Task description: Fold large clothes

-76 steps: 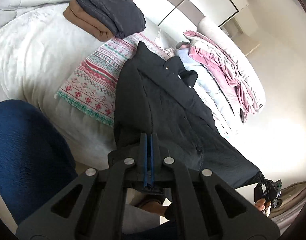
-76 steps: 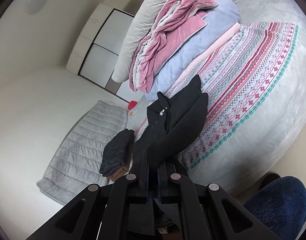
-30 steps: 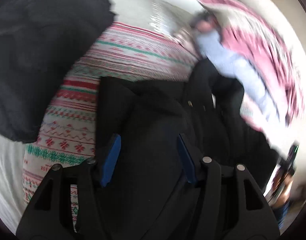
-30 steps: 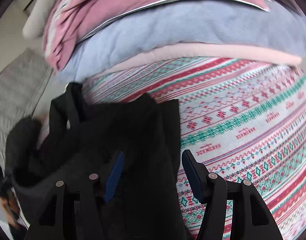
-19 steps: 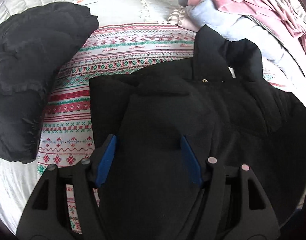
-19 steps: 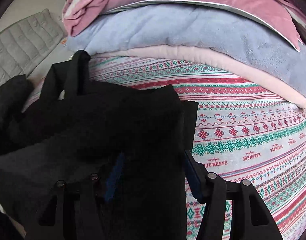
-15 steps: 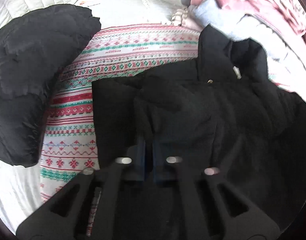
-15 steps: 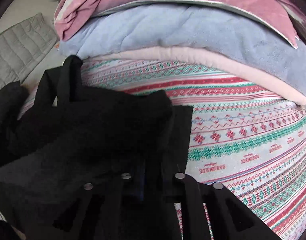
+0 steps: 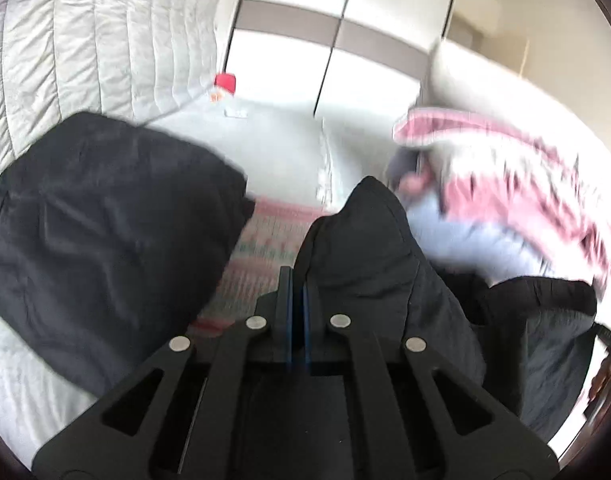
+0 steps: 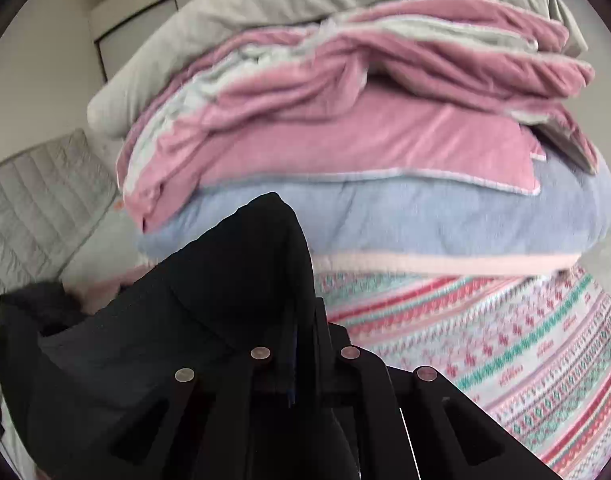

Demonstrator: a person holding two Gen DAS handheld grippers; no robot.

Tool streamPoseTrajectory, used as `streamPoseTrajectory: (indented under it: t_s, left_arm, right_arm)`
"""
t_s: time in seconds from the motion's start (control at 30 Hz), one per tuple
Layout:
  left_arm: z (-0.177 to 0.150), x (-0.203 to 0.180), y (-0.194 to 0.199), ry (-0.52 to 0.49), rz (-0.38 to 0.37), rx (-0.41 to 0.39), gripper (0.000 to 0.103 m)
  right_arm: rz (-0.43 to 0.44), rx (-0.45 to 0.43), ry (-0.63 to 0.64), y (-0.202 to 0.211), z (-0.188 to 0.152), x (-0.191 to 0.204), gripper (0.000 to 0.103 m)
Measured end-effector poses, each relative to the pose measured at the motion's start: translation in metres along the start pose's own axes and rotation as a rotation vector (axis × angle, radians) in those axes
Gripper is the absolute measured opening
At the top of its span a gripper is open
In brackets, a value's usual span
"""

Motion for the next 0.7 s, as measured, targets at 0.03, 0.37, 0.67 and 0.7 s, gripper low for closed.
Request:
streamPoseTrajectory:
  t_s: [0.03, 0.37, 0.67, 0.7]
  left_arm:
    - [0.008, -0.001, -0.003, 0.019, -0.011, -0.013, 0.005]
    - [-0.023, 0.040, -0.168, 0.045, 0.276, 0.263, 0.007]
    - [-0.024, 0.007, -0.175, -0.070, 0.131, 0.317, 0.081]
    - [-0.027, 0.004, -0.183, -0.098, 0.162, 0.331, 0.081]
  right_arm:
    - [0.005, -0.016, -0.020, -0.003, 0.010, 0.001, 0.005]
    - [-0.090, 0.518, -0.227, -0.199, -0.047, -0.021, 0.010]
    - [-0.019, 0.395, -0.155, -0.199, -0.057, -0.017, 0.029]
    - [-0.025, 0.396, -0.140, -0.198, -0.058, -0.016, 0.031]
Point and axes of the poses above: each gripper's, at about its wrist camera, not at the fingertips, and y roughly against the way its jaws point, x to its left, z to its top, the point moved 2 cm from there along -y, roughly the way its jaws point, and after that the axes turned 13 degrees about y, right-handed, at the moved point
